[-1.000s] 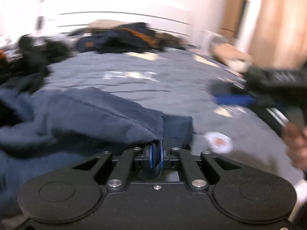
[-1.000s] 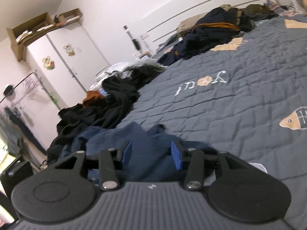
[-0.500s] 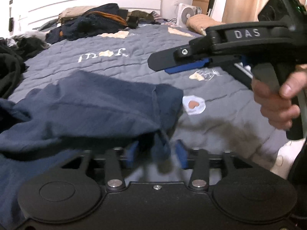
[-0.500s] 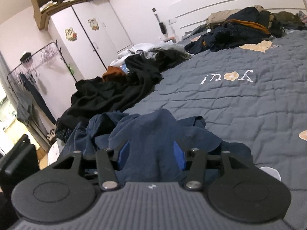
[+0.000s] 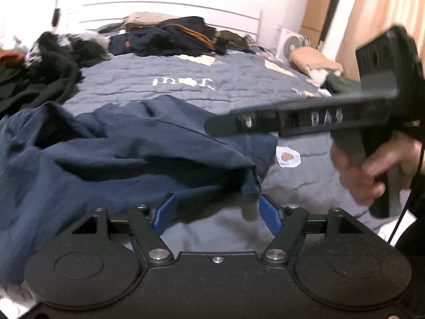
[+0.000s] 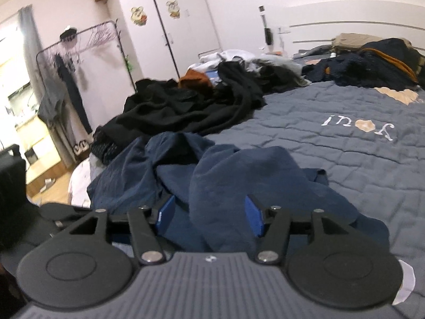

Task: Fold clothes

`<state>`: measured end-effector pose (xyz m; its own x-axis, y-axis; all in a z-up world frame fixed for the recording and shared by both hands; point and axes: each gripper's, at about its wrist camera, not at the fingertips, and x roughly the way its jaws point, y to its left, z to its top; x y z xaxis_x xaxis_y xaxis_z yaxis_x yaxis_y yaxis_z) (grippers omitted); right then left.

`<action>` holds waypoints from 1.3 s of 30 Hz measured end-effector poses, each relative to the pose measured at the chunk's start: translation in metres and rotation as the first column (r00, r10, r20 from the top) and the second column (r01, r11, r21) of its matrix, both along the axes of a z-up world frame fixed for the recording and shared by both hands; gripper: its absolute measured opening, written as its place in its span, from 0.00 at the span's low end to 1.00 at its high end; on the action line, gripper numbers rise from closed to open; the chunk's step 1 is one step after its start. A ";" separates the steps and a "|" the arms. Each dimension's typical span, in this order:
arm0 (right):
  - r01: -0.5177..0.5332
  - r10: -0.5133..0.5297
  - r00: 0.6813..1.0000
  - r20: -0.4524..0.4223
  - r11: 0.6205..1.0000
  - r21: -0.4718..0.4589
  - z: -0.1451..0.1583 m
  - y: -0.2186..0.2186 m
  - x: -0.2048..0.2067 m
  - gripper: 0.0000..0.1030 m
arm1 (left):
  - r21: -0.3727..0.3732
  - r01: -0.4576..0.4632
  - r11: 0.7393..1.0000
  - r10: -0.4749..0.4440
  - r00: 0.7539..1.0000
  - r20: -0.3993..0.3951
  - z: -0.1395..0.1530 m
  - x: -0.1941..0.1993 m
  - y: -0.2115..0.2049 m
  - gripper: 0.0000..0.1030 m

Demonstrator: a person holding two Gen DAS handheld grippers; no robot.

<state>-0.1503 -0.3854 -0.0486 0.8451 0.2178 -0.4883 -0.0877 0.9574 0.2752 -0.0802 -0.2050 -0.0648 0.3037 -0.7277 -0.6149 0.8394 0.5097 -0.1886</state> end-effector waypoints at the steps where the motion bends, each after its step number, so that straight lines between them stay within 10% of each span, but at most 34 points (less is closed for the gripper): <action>1: 0.002 -0.002 1.000 -0.008 1.000 -0.008 -0.002 0.001 0.002 0.58 | 0.000 -0.014 1.000 0.014 1.000 -0.004 0.000 0.002 0.003 0.70; 9: 0.051 -0.057 0.995 -0.078 0.996 -0.076 -0.026 0.007 0.021 0.58 | 0.019 -0.098 0.995 0.098 0.995 -0.020 -0.002 0.018 0.013 0.71; 13: 0.078 -0.082 0.995 -0.055 0.995 -0.067 -0.027 0.004 0.021 0.10 | 0.017 -0.122 0.992 0.122 0.992 -0.027 -0.003 0.023 0.015 0.71; 15: 0.128 -0.129 0.991 -0.034 0.991 -0.025 -0.023 -0.004 0.019 0.06 | 0.011 -0.130 0.991 0.130 0.991 -0.031 -0.003 0.025 0.015 0.71; 32: 0.524 -0.560 0.820 0.117 0.818 0.238 0.026 -0.117 -0.056 0.04 | -0.169 -0.133 0.977 0.129 0.991 -0.037 0.019 0.023 0.019 0.72; 39: 0.600 -0.611 0.790 0.056 0.788 0.136 0.027 -0.152 -0.085 0.05 | -0.185 -0.100 0.978 0.095 0.995 -0.037 0.019 0.019 0.011 0.74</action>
